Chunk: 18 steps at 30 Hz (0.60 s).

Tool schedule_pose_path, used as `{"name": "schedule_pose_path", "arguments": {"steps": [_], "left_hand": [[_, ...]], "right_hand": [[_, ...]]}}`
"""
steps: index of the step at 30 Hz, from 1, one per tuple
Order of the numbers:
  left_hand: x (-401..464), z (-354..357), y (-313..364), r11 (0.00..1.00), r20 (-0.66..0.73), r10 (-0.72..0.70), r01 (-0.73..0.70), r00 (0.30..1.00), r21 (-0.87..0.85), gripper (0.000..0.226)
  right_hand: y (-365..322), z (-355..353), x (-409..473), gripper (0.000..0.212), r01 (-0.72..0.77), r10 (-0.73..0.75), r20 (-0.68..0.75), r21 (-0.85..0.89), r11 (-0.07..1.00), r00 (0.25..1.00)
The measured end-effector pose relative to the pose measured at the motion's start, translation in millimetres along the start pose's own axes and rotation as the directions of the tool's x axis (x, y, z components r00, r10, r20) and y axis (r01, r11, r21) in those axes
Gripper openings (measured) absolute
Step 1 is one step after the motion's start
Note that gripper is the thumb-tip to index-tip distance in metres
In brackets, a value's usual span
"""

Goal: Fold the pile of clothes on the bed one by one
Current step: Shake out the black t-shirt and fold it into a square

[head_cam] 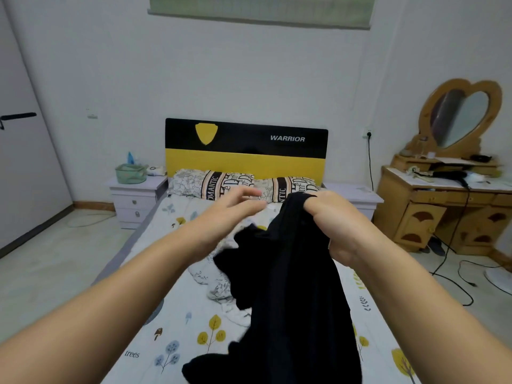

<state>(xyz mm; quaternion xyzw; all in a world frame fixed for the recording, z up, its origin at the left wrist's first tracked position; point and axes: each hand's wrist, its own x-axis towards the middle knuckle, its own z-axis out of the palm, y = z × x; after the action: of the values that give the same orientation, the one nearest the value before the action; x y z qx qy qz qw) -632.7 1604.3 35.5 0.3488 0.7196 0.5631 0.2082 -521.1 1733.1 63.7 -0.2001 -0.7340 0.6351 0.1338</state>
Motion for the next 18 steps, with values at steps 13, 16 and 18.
{"name": "schedule_pose_path", "arguments": {"steps": [13,16,18], "left_hand": [[8,-8,3,0.799,-0.252,0.353,-0.15,0.901,0.582,0.018],[7,-18,10,0.793,-0.34,0.453,-0.198,0.824,0.576,0.015],[7,-23,15,0.805,-0.383,0.476,-0.217,0.792,0.553,0.015]], "right_hand": [[52,-33,7,0.017,0.118,-0.335,-0.061,-0.865,0.488,0.94],[86,-47,3,0.015,-0.019,-0.414,-0.139,-0.959,0.282,0.9],[102,-56,2,0.015,-0.095,-0.378,-0.188,-0.963,0.252,0.906]]}}
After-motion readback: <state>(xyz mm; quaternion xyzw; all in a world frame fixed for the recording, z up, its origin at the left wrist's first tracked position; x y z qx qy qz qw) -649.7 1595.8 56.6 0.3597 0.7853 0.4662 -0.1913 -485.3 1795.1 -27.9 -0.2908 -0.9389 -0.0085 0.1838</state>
